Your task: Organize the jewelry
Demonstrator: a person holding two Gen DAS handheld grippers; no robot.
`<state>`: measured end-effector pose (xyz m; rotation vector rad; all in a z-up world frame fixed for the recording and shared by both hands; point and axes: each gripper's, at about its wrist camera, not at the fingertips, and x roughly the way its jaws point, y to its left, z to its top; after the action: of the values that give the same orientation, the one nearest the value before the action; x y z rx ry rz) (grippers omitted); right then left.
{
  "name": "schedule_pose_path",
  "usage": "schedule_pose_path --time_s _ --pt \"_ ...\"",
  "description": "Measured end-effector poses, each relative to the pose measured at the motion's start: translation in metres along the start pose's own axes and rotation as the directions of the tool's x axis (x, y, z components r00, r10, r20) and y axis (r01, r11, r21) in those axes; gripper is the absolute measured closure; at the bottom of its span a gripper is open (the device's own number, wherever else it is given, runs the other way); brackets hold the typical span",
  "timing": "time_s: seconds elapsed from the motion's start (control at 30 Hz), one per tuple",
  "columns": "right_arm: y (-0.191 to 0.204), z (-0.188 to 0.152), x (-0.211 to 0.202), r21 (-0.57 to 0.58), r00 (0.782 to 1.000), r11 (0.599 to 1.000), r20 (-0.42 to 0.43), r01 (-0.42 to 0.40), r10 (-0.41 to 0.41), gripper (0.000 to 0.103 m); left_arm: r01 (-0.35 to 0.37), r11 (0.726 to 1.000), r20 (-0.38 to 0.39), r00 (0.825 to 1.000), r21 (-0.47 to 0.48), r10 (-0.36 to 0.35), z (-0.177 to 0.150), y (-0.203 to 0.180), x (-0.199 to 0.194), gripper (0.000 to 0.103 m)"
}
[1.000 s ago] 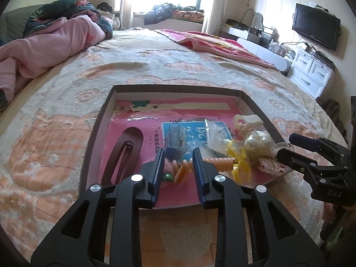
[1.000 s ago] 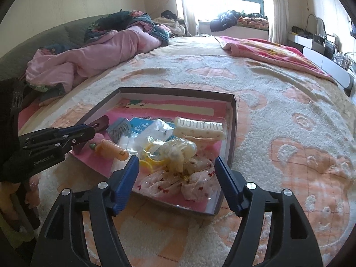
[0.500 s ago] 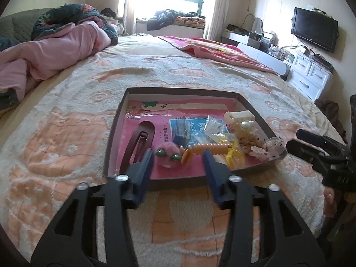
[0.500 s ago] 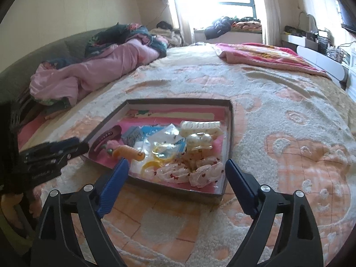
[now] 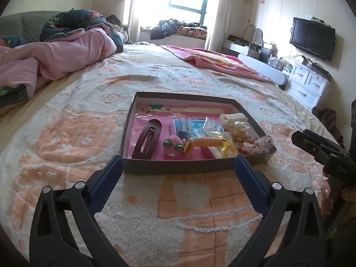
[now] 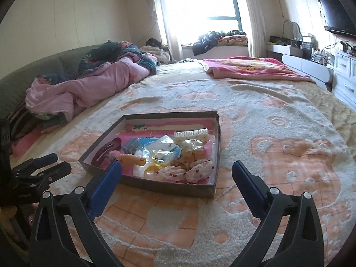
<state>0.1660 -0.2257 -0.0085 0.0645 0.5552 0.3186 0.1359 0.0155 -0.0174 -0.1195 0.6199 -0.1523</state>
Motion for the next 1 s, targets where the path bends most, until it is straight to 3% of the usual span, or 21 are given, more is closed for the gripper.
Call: schedule_pose_path --time_s 0.7,1.0 --pt "0.02 -0.053 -0.045 -0.04 0.994 0.997 0.088 0.072 -0.069 0.007 -0.053 0.998 0.078 0.996 0.033 0.05 -0.042 -0.013 -0.025 0.011" --pt "0.022 -0.066 -0.055 -0.038 0.986 0.993 0.133 0.109 -0.103 0.007 -0.082 0.996 0.124 0.989 0.046 0.076 -0.044 -0.018 -0.034 0.011"
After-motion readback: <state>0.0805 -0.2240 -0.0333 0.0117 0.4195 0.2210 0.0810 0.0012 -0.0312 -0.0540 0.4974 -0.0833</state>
